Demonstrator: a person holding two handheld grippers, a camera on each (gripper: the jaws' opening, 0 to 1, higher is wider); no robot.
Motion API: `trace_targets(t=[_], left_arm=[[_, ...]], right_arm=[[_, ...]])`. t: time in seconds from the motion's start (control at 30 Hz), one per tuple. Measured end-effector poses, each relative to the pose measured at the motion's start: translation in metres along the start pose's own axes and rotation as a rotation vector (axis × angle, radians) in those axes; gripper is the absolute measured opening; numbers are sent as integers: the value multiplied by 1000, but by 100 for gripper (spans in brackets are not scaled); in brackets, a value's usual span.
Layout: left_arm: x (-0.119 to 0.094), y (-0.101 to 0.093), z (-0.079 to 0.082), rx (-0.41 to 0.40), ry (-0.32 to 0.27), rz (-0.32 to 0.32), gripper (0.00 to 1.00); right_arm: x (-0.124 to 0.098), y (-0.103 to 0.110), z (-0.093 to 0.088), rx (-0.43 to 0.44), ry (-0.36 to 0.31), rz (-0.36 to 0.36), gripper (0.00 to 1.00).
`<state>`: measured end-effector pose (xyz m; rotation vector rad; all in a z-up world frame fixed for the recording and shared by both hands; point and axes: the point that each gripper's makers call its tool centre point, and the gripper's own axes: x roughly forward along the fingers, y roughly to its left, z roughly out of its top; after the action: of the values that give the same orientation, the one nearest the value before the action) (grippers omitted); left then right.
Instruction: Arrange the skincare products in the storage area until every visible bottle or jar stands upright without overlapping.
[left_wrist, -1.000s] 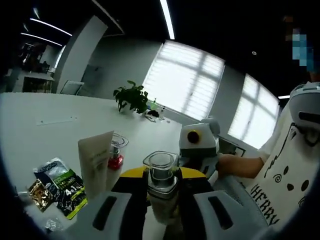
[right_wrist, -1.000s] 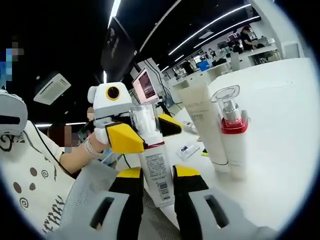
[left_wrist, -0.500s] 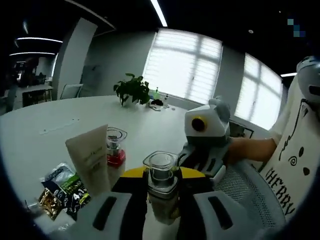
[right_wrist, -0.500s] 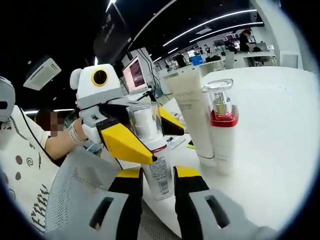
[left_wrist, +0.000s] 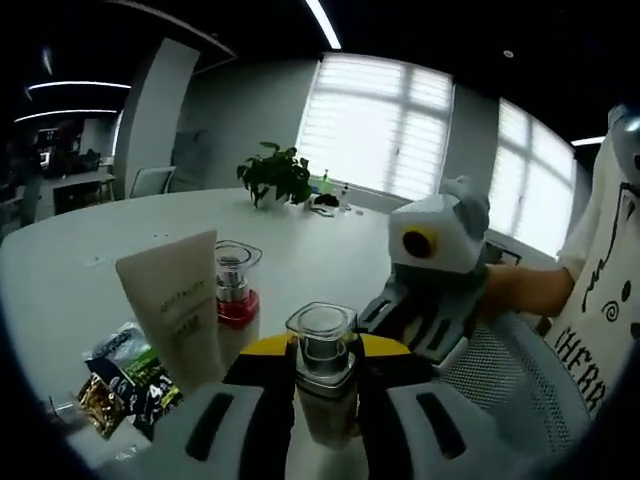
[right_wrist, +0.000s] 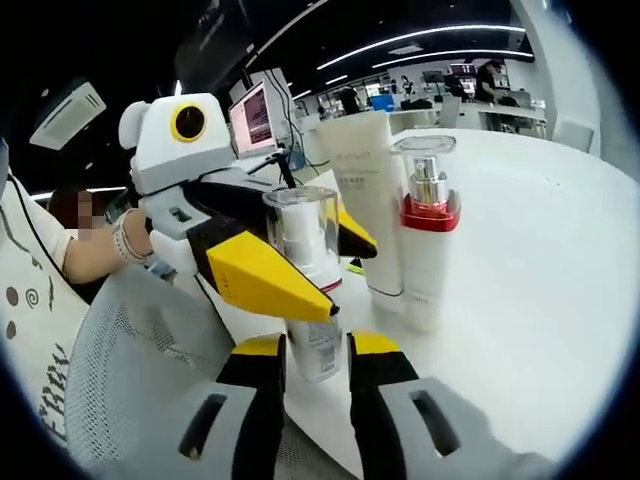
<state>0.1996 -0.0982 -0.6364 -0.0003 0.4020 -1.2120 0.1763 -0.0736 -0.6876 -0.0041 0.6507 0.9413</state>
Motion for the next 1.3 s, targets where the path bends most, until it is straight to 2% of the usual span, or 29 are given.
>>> trace_targets(t=[0.4,0.7,0.87,1.13,1.3], left_arm=[[14,0,-19,34,48,19,17],[15,10,-29,28,71,45,17],[16,19,-39,21,97,67,17],[15,25,-39,-12,78,77,17],[13,26,-38,-1,64,89,17]], right_arm=[[0,-8,-5,-2,26,-22,23],[1,-13,-6,-7,37,-41,24],[1,-14,-6,-9,38,-45,24],[-2,-12,-3,-13,14,-51,25],[-7,-9,0,-10,-10,-54,26]])
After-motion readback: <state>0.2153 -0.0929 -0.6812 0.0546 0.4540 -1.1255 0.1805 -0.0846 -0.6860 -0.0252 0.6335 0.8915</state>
